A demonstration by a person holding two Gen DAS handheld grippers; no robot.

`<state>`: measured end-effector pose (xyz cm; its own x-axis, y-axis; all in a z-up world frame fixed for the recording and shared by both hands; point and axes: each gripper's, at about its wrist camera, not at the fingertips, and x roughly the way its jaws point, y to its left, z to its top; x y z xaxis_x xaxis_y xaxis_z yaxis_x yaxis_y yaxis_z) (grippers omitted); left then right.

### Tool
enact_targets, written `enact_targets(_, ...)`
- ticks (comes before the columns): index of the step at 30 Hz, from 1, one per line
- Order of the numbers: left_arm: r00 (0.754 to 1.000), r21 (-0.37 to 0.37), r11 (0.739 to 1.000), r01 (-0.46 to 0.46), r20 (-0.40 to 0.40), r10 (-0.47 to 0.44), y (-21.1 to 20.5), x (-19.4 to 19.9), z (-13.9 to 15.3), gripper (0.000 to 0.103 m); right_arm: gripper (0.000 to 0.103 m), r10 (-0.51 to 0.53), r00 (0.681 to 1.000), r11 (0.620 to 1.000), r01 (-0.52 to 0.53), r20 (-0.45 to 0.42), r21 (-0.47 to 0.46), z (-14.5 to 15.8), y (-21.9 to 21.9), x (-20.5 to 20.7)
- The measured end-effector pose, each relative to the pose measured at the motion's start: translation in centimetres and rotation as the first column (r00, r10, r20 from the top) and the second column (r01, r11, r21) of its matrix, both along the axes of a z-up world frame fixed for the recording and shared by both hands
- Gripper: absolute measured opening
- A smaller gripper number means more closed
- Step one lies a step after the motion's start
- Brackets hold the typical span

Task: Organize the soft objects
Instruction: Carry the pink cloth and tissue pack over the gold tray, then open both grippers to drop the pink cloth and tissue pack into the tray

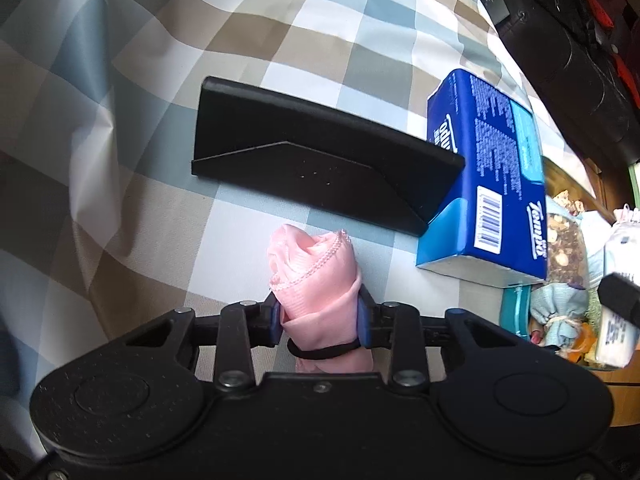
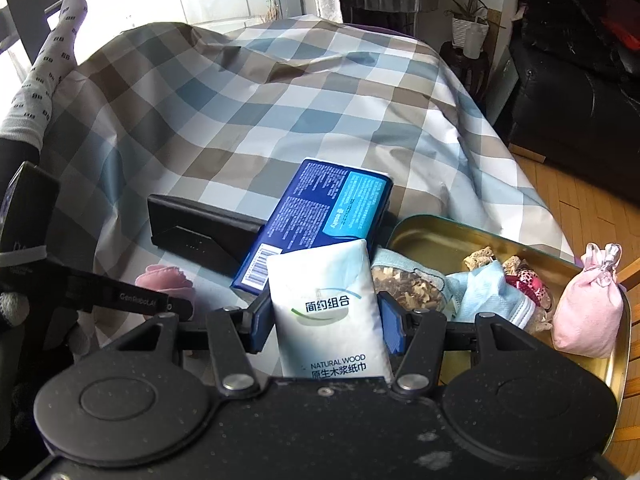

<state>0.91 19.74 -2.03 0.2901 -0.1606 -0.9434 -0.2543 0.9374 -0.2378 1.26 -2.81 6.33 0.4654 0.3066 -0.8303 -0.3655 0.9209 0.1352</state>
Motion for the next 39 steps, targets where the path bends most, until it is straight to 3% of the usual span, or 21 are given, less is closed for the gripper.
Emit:
enact_targets(7, 0.997, -0.016, 0.998, 0.056, 0.056, -0.055, -2.2, 0.3, 3.8, 0.034, 0.054, -0.157, 0.986, 0.988, 0.157, 0.053, 0.012, 2.0, -3.9, 1.8)
enact_targets(14, 0.980, -0.015, 0.986, 0.167, 0.114, -0.164, -6.5, 2.2, 7.2, 0.034, 0.054, -0.342, 0.933, 0.939, 0.345, 0.115, -0.007, 3.6, -9.3, 3.1)
enact_targets(20, 0.956, 0.003, 0.966, 0.257, 0.147, -0.254, -11.2, 4.3, 8.9, 0.034, 0.054, -0.456, 0.887, 0.890, 0.454, 0.070, 0.035, 3.6, -13.9, 3.9)
enact_targets(32, 0.913, 0.021, 0.922, 0.386, 0.135, -0.385, -20.1, 8.3, 8.2, 0.035, 0.054, -0.542, 0.840, 0.839, 0.540, 0.020, 0.066, 2.8, -18.7, 3.6)
enact_targets(39, 0.910, 0.032, 0.917, 0.398, 0.115, -0.399, -22.5, 10.2, 7.2, 0.035, 0.054, -0.574, 0.819, 0.816, 0.573, -0.009, 0.082, 2.3, -20.6, 3.2)
